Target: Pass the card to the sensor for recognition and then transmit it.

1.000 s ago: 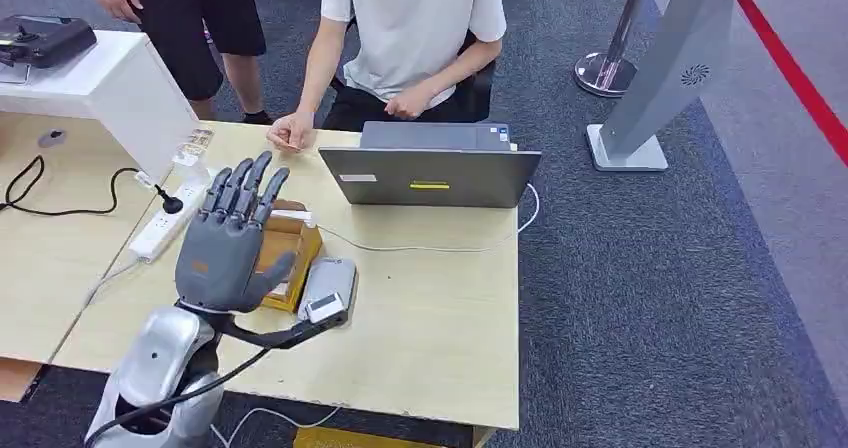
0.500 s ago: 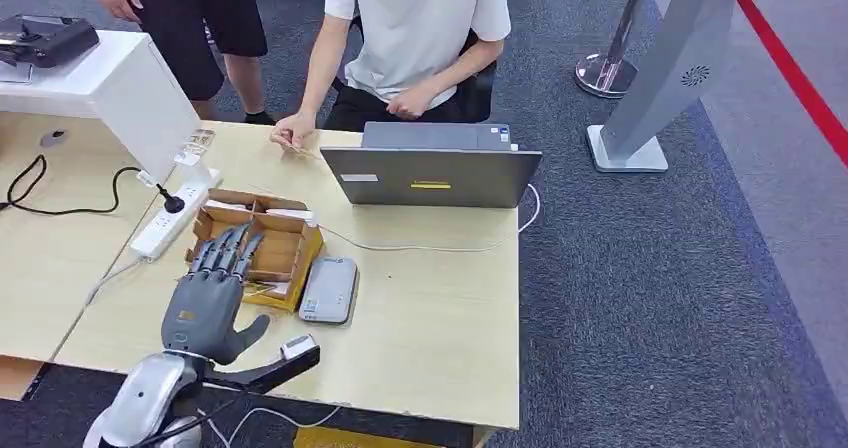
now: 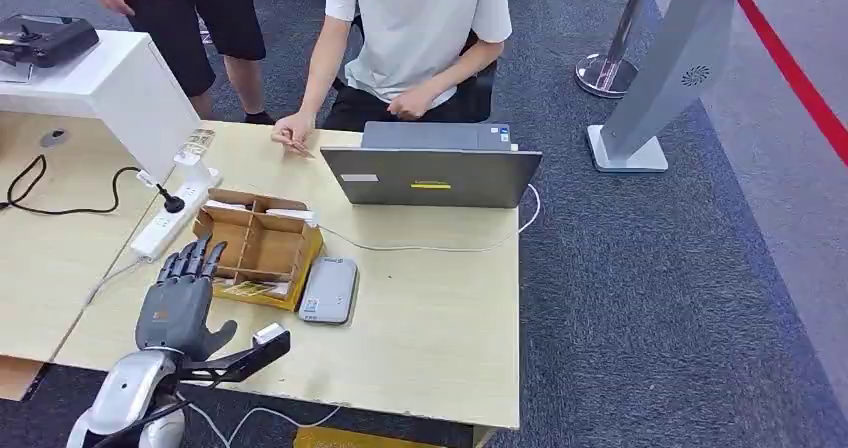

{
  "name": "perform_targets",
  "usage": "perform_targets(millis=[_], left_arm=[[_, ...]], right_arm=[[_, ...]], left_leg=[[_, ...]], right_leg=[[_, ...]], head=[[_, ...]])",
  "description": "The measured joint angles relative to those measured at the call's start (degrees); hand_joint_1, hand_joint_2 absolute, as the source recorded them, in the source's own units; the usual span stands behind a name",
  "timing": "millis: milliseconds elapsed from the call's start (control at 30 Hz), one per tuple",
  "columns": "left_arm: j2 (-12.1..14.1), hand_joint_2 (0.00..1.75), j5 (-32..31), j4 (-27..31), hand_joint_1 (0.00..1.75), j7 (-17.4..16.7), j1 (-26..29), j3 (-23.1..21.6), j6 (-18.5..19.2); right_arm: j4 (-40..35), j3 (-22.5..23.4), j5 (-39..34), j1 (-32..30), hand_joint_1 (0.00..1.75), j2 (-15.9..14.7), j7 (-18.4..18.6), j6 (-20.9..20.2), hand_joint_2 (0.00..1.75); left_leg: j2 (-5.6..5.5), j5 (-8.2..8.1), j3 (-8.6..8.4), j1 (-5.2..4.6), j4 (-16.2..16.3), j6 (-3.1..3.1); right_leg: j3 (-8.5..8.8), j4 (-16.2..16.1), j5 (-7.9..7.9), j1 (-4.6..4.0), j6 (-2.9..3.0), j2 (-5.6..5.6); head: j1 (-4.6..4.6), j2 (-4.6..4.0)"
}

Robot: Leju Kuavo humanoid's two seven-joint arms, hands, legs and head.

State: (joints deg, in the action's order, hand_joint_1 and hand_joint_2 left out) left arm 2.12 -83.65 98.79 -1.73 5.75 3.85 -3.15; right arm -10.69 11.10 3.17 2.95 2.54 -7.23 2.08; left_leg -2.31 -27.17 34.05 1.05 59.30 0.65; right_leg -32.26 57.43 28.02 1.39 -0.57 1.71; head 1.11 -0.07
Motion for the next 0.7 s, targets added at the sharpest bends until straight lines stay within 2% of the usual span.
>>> perform_targets(millis=[200, 700], left_arm=[[-0.8, 1.75, -1.6, -2.7, 0.0, 1.2, -2.2, 2.5, -2.2], [-1.9, 1.75, -2.5, -9.1, 0.0, 2.9, -6.4, 6.4, -4.9]], right_arm=[[0.0, 0.0, 1.1, 0.0, 0.0, 0.1, 0.2, -0.2, 1.75], [0.0, 0.0, 3.0, 0.1, 0.0, 0.6, 0.2, -0.4, 1.75]], left_leg=[[0.0, 0.01, 0.0, 0.0, 0.0, 0.01], [-0.02, 0.01, 0.0, 0.0, 0.0, 0.01]], right_leg=[[0.01, 0.0, -0.01, 0.0, 0.0, 0.0], [0.0, 0.0, 0.0, 0.0, 0.0, -0.03]], head=[[0.0, 0.0], [0.02, 0.0]])
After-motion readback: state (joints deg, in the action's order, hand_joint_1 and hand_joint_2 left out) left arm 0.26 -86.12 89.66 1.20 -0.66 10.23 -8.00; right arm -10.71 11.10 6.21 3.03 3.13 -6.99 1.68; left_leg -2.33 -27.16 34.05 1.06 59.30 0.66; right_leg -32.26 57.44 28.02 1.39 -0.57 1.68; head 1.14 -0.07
